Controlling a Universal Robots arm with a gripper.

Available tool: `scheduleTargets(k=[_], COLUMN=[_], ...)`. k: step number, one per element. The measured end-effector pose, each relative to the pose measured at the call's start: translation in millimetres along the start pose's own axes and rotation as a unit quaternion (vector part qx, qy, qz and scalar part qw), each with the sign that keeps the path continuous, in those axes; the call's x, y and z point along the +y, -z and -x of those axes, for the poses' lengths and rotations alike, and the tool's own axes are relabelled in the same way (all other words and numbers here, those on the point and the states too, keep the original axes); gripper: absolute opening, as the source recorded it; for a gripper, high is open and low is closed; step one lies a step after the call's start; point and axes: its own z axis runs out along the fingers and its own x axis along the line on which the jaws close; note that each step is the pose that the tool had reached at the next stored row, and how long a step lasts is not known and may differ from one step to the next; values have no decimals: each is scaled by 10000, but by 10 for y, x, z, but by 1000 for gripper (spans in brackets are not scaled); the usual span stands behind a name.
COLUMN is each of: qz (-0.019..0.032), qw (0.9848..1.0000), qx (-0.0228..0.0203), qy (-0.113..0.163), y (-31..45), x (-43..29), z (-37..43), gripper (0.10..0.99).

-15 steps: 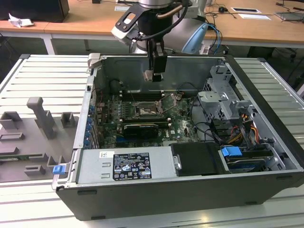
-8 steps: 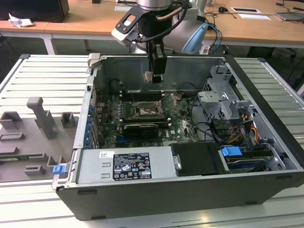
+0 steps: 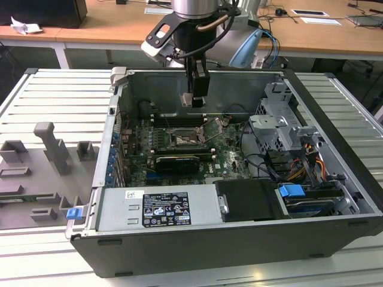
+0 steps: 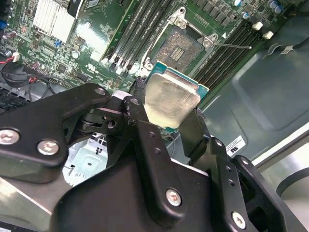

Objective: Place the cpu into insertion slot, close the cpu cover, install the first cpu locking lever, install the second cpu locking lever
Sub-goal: 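Place the cpu into insertion slot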

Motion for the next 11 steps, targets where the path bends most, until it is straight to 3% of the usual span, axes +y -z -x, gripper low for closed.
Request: scheduleTargets(k=[7,11], qz=[2,11], qw=[9999,9999], qx=[-10,-9], qy=[-127,-117], y=[-42,-131], x=[-11,-37], z=[0,-5], gripper=[529,529])
